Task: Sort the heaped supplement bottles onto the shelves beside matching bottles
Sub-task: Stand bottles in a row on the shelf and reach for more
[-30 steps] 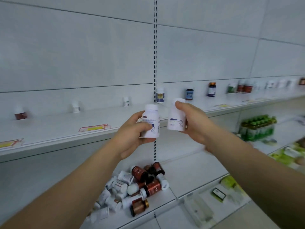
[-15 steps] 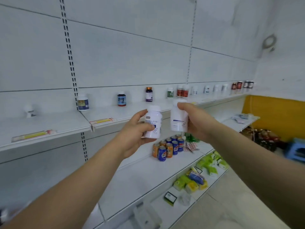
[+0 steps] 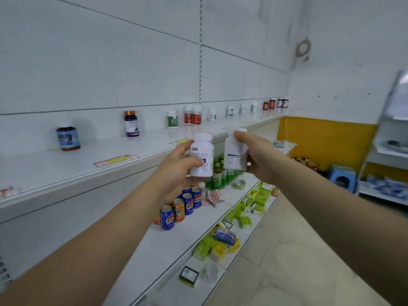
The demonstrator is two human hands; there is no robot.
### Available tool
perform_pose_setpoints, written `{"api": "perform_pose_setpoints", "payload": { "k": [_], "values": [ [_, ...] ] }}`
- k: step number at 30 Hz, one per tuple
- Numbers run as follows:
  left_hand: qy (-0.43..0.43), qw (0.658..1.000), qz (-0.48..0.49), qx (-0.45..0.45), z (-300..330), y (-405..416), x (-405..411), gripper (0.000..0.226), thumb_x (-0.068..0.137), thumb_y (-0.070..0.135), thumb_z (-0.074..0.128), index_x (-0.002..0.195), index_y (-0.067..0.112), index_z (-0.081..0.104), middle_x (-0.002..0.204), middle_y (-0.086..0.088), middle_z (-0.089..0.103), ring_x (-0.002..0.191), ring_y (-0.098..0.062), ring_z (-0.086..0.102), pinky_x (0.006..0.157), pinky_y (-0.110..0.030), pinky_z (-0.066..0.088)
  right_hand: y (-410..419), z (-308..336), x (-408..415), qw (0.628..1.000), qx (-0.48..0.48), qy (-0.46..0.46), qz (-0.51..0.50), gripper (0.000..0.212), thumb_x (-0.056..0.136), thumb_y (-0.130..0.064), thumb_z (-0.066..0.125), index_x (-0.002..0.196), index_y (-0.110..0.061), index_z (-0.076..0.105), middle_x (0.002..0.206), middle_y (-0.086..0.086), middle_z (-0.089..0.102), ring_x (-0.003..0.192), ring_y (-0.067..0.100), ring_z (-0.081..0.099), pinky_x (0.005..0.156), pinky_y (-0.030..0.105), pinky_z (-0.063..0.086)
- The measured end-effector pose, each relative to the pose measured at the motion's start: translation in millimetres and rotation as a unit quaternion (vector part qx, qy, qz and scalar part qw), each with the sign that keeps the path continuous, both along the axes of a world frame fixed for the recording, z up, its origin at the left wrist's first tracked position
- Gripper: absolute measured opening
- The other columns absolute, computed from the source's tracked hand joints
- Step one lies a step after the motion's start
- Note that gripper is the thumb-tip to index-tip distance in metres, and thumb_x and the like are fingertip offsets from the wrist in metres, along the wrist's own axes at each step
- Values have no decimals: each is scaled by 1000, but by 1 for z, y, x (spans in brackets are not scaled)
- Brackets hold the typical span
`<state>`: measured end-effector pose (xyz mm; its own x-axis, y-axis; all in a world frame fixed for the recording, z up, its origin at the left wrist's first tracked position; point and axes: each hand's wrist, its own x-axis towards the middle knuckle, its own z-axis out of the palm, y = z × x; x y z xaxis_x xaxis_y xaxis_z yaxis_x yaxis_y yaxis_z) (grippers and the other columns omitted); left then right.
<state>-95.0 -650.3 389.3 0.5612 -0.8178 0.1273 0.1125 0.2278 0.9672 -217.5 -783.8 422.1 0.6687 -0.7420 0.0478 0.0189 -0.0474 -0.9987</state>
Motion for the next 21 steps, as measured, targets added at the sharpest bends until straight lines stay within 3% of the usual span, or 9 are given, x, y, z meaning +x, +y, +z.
{"api": "perform_pose_setpoints", "payload": {
  "k": [4, 8, 11, 16, 21],
  "values": [
    [17, 999, -34, -3, 4, -61, 23, 59, 89, -9, 47, 140, 20, 40, 121, -13, 59, 99, -27, 62, 76, -44, 57, -50, 4, 18, 1000, -4, 6, -19, 25, 94, -38, 55, 109, -18, 57, 99, 8, 64, 92, 25, 62, 91, 45, 52],
    [20, 998, -60, 2, 10, -113, 36, 57, 89, -10, 45, 139, 18, 41, 121, -15, 57, 100, -29, 61, 77, -47, 56, -98, 9, 29, 999, -1, 13, -44, 17, 92, -39, 57, 98, -23, 58, 111, 11, 64, 104, 31, 61, 97, 52, 48],
    [23, 997, -74, -1, 13, -149, 41, 54, 89, -12, 42, 135, 17, 45, 117, -15, 59, 98, -29, 61, 79, -48, 54, -134, 11, 34, 999, 4, 1, -50, 12, 93, -36, 56, 95, -24, 57, 107, 8, 65, 104, 29, 61, 98, 52, 47],
    [2, 997, -79, 1, 11, -221, 42, 57, 88, -11, 44, 136, 18, 44, 115, -15, 61, 97, -30, 62, 78, -44, 57, -207, 10, 32, 998, 12, -24, -51, 9, 96, -32, 53, 95, -24, 56, 95, 5, 62, 87, 23, 60, 95, 50, 49],
    [-16, 998, -58, -3, 10, -320, 17, 59, 87, -12, 49, 136, 20, 41, 112, -12, 61, 95, -28, 63, 85, -46, 54, -303, 9, 8, 999, -6, -16, -50, 12, 95, -33, 54, 100, -23, 57, 97, 5, 63, 90, 24, 61, 91, 48, 51]
  ]
}}
